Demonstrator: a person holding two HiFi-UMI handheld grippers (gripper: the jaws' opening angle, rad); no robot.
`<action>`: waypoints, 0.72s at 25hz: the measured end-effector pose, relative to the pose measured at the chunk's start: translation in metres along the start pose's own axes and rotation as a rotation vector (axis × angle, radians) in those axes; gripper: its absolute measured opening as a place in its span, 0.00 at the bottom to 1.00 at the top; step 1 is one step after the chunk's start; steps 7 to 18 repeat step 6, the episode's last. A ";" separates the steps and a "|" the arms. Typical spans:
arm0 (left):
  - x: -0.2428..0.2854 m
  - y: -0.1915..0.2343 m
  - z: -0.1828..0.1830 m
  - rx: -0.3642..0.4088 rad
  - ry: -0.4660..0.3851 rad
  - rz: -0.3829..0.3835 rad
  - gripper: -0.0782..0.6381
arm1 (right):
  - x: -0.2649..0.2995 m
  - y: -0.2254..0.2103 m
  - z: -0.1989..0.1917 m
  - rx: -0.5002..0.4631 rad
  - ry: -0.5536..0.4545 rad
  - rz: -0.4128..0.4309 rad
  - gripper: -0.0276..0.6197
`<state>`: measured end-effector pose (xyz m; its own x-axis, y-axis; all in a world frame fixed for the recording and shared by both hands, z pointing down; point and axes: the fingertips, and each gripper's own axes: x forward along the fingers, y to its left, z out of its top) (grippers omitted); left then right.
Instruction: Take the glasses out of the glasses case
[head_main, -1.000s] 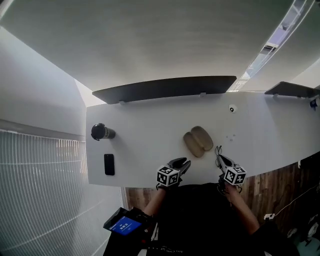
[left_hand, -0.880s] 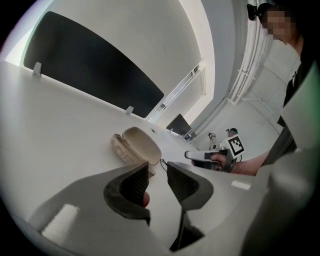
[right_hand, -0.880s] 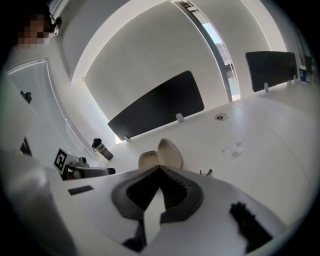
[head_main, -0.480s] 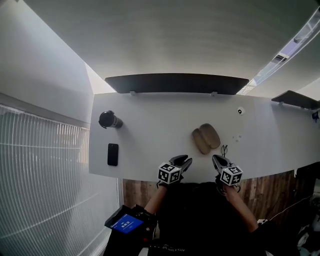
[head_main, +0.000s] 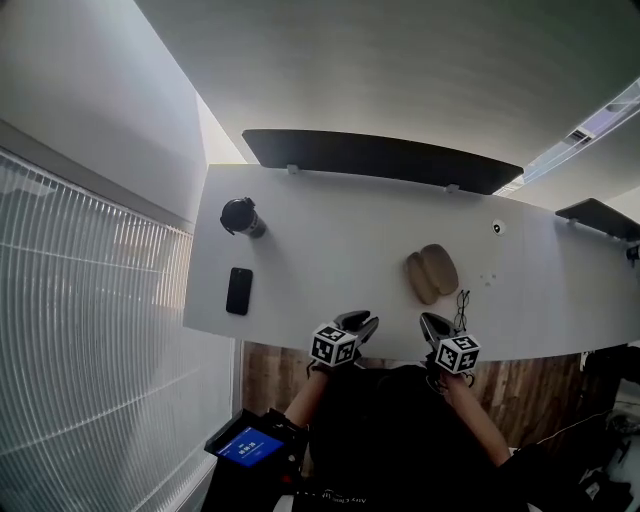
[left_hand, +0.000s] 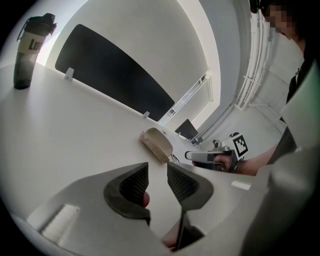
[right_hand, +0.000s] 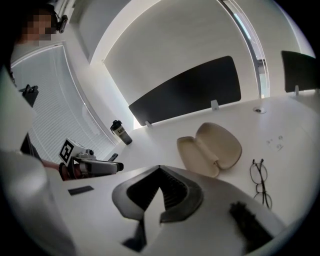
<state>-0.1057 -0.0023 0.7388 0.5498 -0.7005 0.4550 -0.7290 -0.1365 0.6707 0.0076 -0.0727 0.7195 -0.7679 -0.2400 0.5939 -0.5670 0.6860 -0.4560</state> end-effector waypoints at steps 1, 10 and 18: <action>-0.006 0.003 -0.002 0.001 0.000 0.004 0.28 | 0.004 0.006 -0.002 -0.003 0.004 0.005 0.05; -0.032 0.027 -0.019 0.025 0.021 0.010 0.29 | 0.032 0.029 -0.016 0.002 0.008 0.020 0.05; -0.032 0.027 -0.019 0.025 0.021 0.010 0.29 | 0.032 0.029 -0.016 0.002 0.008 0.020 0.05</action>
